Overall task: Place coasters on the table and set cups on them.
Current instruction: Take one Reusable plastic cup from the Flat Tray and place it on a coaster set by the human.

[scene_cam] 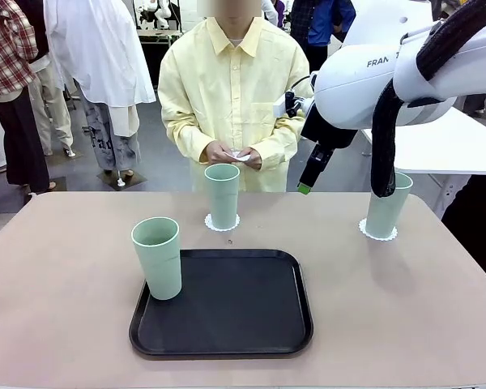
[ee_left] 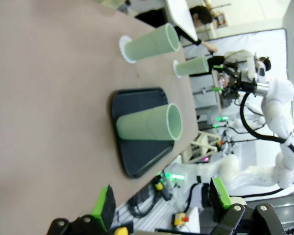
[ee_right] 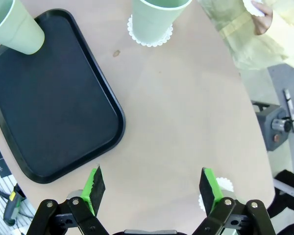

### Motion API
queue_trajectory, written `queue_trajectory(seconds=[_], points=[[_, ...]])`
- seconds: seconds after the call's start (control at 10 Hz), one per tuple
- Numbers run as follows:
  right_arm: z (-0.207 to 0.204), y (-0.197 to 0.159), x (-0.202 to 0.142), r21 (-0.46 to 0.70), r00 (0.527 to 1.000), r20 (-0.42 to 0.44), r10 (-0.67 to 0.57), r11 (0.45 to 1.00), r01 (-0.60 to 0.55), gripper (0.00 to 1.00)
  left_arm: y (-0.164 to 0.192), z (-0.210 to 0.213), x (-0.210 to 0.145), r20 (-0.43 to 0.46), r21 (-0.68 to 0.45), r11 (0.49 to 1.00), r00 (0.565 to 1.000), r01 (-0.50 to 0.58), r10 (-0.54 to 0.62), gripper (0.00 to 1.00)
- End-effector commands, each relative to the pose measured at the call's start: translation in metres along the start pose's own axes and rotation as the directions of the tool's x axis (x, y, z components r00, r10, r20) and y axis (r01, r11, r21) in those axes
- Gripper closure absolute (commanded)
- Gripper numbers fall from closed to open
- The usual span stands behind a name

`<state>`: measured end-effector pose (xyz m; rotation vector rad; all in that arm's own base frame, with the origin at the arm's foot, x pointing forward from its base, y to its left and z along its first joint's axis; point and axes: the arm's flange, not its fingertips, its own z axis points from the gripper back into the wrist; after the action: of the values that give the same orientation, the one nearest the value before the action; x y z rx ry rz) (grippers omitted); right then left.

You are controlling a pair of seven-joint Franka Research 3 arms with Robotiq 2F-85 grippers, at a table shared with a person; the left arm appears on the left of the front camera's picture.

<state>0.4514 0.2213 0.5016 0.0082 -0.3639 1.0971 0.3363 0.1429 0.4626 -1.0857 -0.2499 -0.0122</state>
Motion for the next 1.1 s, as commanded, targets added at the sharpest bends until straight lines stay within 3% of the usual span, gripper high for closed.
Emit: queue_trajectory(seconds=[0.0, 0.2, 0.4, 0.7, 1.0], points=[[0.014, -0.004, -0.034, -0.016, 0.973, -0.042, -0.225, 0.974, 0.225, 0.0, 0.0, 0.001, 0.0, 0.006, -0.012, 1.0, 1.0, 0.018, -0.018, 0.0], [0.036, -0.024, -0.106, 0.077, 0.874, -0.07, -0.482, 0.87, 0.486, 0.0, 0.0, 0.001, 0.0, 0.006, -0.012, 1.0, 1.0, 0.018, -0.018, 0.0], [0.031, -0.054, -0.159, 0.224, 0.804, -0.03, -0.594, 0.78, 0.585, 0.0, 0.0, 0.001, 0.0, 0.006, -0.012, 1.0, 1.0, 0.018, -0.018, 0.0], [0.024, -0.096, -0.217, 0.515, 0.703, 0.147, -0.696, 0.661, 0.546, 0.0, 0.0, 0.001, 0.0, 0.006, -0.012, 1.0, 1.0, 0.018, -0.018, 0.0], [0.013, -0.099, -0.254, 0.642, 0.621, 0.242, -0.746, 0.603, 0.474, 0.0, 0.0, 0.001, 0.0, 0.006, -0.012, 1.0, 1.0, 0.018, -0.018, 0.0]])
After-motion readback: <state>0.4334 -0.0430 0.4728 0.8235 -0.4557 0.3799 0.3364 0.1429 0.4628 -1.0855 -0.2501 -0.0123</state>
